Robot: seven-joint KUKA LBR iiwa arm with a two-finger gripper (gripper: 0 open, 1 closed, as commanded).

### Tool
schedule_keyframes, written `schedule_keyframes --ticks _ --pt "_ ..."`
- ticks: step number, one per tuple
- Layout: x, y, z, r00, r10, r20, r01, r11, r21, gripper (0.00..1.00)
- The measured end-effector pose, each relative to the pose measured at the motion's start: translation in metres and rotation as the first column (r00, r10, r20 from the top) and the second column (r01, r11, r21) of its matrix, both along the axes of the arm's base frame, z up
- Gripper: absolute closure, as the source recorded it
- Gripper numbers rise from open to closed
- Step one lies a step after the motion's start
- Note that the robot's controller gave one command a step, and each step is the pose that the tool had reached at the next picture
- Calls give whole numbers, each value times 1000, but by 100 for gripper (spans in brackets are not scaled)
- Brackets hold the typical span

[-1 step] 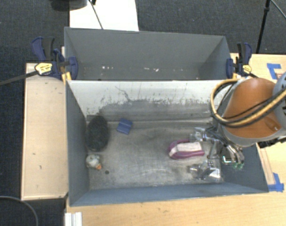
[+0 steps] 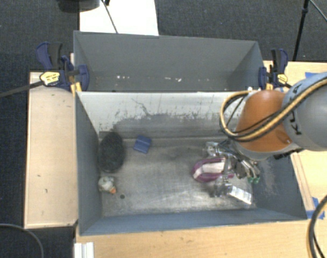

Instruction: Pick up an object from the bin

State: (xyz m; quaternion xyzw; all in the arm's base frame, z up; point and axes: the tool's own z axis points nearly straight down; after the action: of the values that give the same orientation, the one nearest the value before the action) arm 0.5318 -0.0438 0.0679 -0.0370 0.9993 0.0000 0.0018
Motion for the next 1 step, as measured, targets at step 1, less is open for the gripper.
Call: schedule_keyframes --ticks 1 --pt "3 -22 34 995 -104 3 104 995 0 0"
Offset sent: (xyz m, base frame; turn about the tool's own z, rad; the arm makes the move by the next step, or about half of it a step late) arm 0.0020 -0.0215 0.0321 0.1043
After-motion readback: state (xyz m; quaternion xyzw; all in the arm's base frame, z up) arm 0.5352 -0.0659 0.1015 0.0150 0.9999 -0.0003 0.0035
